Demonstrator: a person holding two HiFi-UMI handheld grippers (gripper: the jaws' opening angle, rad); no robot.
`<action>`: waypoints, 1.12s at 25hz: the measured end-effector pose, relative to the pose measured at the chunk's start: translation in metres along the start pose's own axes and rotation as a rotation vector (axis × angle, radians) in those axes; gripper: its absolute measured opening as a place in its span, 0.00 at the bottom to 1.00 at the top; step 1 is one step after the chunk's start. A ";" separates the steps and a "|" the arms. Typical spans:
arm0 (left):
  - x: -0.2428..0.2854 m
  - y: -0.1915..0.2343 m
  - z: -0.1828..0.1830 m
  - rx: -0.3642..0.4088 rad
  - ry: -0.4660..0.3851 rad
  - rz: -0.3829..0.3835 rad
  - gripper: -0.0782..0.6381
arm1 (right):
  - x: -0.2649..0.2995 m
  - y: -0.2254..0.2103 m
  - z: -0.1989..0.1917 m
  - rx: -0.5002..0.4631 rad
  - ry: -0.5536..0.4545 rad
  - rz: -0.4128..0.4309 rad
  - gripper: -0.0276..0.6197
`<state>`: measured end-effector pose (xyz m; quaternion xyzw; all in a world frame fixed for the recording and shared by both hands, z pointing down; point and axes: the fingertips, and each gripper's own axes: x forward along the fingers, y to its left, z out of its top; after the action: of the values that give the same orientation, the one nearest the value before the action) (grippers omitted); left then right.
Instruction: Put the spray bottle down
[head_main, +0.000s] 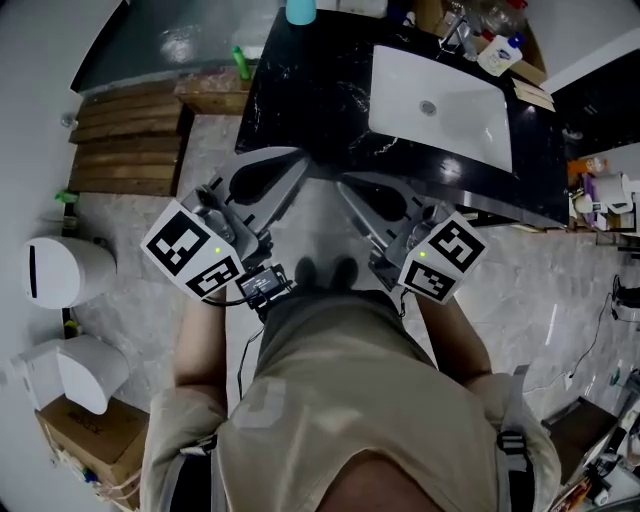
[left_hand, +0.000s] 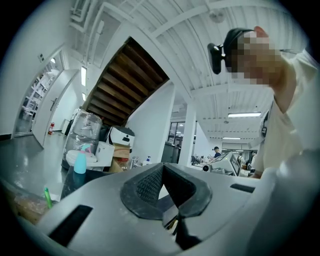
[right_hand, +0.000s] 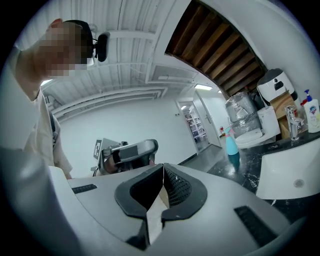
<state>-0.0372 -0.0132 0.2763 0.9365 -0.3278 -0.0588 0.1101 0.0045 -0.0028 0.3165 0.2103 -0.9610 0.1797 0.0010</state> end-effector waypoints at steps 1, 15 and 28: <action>-0.002 -0.002 0.002 0.001 -0.014 -0.001 0.12 | -0.001 0.001 0.002 -0.005 -0.011 -0.006 0.07; -0.007 -0.018 0.007 0.068 -0.009 -0.039 0.12 | -0.009 0.016 0.010 -0.050 -0.057 -0.063 0.07; -0.009 -0.016 0.005 0.049 -0.004 -0.039 0.12 | -0.008 0.014 0.007 -0.074 -0.032 -0.097 0.07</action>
<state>-0.0353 0.0037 0.2680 0.9450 -0.3110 -0.0549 0.0852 0.0071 0.0099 0.3045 0.2594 -0.9555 0.1402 0.0022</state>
